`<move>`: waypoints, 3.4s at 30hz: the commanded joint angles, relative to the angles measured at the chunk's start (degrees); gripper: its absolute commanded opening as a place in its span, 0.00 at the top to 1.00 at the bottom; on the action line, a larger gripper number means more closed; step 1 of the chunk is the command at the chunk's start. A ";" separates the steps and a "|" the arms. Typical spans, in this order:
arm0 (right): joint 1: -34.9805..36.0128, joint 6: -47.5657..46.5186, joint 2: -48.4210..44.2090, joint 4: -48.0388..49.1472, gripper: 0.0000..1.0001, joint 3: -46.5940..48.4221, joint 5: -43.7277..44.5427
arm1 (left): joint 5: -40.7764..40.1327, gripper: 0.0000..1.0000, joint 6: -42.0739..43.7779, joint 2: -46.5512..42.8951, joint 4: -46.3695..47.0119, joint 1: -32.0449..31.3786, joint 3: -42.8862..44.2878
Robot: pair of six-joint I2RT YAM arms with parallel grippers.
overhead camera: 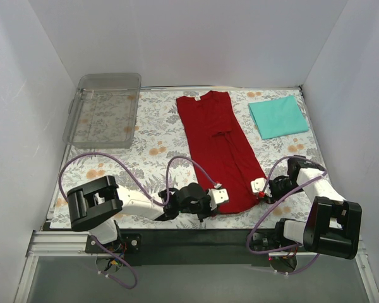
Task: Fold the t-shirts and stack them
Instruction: Fold the tshirt
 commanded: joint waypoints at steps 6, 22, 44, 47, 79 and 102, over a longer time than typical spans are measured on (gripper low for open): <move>0.08 0.37 0.47 -7.89 0.96 11.46 -6.32 | 9.50 1.00 -1.01 -9.58 -0.87 6.15 0.04; 4.91 17.33 15.56 -11.77 0.99 37.28 -15.47 | 21.02 1.00 1.45 -6.87 -4.29 21.79 9.61; 14.84 34.30 43.88 -8.61 0.99 70.00 -11.35 | 24.63 1.00 6.37 5.88 -9.13 37.80 23.06; 15.54 36.15 46.52 -7.81 0.99 72.90 -10.12 | 24.80 1.00 6.55 7.81 -9.83 39.12 24.82; 17.04 52.49 56.36 2.47 0.99 82.39 -4.31 | 22.96 1.00 5.23 19.15 -10.01 44.13 35.54; 18.00 60.93 61.81 7.74 0.99 87.14 -0.27 | 23.57 1.00 3.91 27.50 -11.85 46.15 44.07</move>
